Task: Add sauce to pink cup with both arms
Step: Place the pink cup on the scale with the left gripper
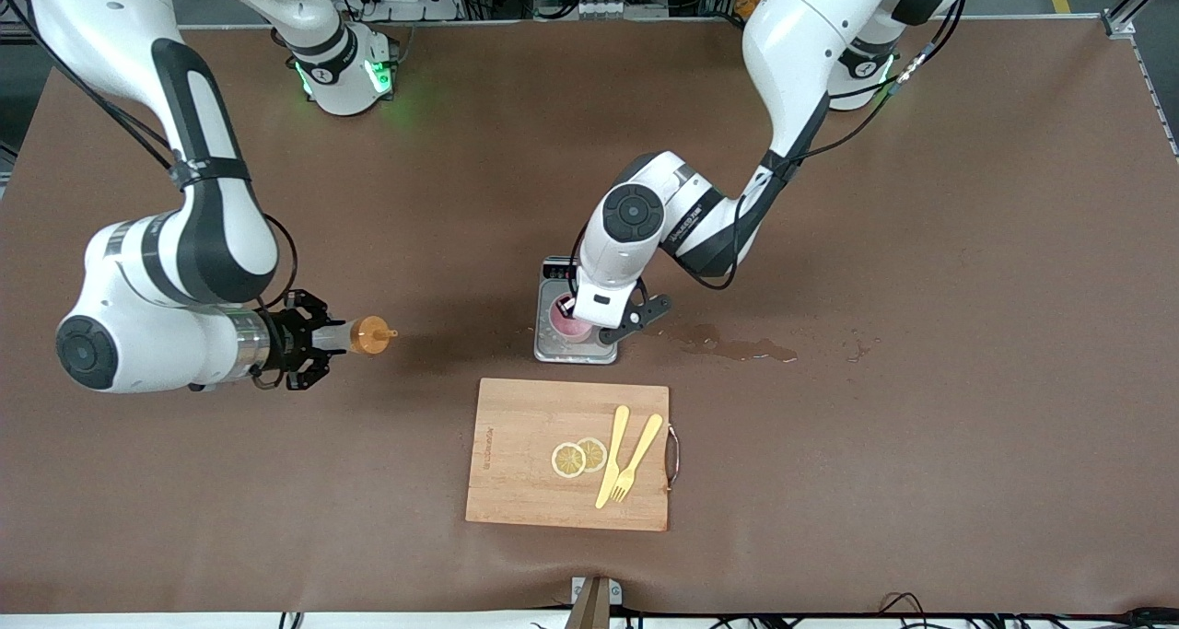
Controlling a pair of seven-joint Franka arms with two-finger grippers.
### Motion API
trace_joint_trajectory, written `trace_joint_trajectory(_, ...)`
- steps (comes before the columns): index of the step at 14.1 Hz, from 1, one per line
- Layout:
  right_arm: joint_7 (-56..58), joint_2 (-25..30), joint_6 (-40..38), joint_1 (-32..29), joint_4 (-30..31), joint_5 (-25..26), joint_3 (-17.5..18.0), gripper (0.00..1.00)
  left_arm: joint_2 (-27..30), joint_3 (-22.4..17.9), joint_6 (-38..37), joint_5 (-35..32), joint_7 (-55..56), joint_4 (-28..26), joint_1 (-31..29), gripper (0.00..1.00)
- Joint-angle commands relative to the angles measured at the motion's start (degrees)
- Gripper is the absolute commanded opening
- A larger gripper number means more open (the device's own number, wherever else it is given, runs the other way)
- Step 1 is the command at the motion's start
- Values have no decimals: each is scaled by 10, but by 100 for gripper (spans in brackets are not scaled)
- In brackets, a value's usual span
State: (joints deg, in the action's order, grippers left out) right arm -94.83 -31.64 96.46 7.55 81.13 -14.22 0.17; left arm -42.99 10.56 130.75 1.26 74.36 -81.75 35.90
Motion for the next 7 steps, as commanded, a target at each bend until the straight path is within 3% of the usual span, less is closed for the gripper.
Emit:
trace_joint_trajectory(1, -45, 14, -7, 16, -9, 30, -3, 39, -3, -7, 1, -17, 18, 15, 7, 100)
trace_joint_trajectory(7, -178, 9, -7, 96, -15, 95, -3, 39, 27, -7, -14, -28, 16, 14, -7, 100)
